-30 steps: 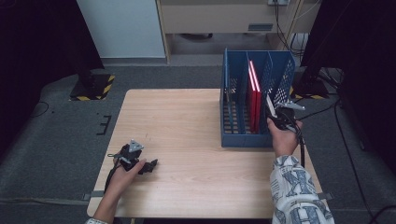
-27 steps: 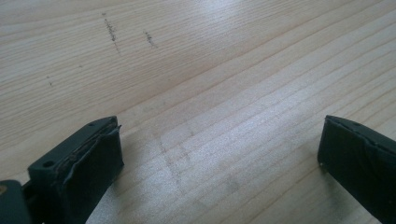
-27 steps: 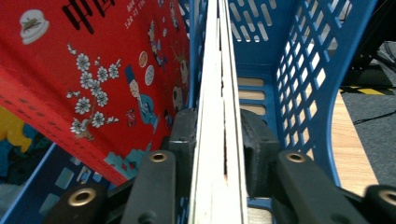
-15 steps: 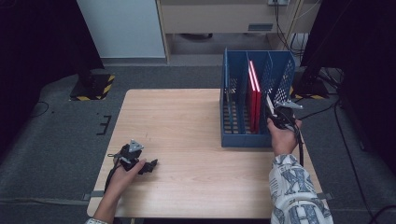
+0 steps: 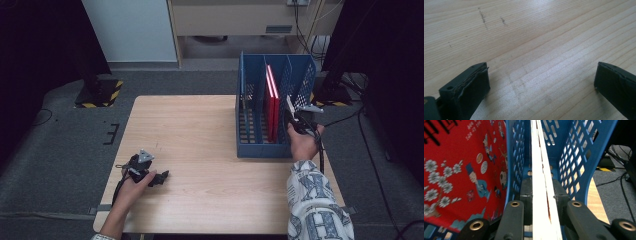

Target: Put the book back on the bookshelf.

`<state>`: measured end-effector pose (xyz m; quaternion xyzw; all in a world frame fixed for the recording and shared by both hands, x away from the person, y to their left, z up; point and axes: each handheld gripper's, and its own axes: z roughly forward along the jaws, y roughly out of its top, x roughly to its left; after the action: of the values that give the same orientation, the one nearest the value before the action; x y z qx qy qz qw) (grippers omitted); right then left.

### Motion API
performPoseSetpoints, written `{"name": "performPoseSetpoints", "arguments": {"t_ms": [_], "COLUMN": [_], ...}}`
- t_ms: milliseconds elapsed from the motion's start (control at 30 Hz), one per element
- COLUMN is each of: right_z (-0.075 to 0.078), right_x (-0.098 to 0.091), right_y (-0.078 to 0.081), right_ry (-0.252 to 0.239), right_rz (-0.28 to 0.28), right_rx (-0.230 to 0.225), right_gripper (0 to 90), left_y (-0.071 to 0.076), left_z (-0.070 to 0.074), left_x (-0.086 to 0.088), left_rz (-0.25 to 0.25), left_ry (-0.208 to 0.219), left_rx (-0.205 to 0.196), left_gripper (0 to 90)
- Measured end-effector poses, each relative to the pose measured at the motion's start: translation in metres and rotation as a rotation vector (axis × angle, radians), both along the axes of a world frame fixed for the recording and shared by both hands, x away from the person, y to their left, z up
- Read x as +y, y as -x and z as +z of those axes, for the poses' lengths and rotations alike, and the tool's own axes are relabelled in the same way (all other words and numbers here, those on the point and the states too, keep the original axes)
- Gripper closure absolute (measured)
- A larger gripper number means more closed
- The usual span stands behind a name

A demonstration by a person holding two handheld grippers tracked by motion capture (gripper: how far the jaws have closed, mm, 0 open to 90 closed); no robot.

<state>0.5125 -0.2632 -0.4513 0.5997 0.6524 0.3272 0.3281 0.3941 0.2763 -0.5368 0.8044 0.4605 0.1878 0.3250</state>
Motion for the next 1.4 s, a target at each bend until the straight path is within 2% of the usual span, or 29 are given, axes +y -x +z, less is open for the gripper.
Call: {"name": "performPoseSetpoints", "arguments": {"t_ms": [167,200,367,467,667,867,1100,1400], "right_z": [0.0,0.0,-0.001,0.002,0.003,0.005,0.006,0.007], "right_x": [0.001,0.002,0.005,0.006,0.006,0.005,0.005,0.003], "right_y": [-0.004,-0.003,-0.001,0.004,0.009,0.011,0.014,0.014], "right_ry": [0.022,0.034,0.047,0.032,-0.002,-0.009,-0.059,-0.069], "right_rz": [0.005,0.021,0.042,0.054,0.078,0.087,0.112,0.117], "right_rx": [0.0,0.0,-0.023,-0.046,-0.059,-0.067,-0.082,-0.083], "right_gripper": [75.4,75.0,71.3,67.8,64.1,62.1,59.4,55.6], "left_y": [0.0,0.0,0.0,0.0,0.0,0.0,-0.001,-0.001], "left_z": [0.0,0.0,0.0,0.0,0.0,0.0,0.0,0.0], "left_x": [0.0,0.0,0.0,0.0,0.0,0.0,0.0,0.0], "left_rz": [-0.001,-0.001,-0.001,-0.001,-0.001,-0.001,-0.001,-0.001], "left_ry": [0.0,0.0,0.0,0.0,0.0,0.0,0.001,0.001], "left_rx": [0.0,0.0,0.0,0.0,0.0,0.0,0.0,0.0], "left_gripper": [0.0,0.0,0.0,0.0,0.0,0.0,0.0,0.0]}}
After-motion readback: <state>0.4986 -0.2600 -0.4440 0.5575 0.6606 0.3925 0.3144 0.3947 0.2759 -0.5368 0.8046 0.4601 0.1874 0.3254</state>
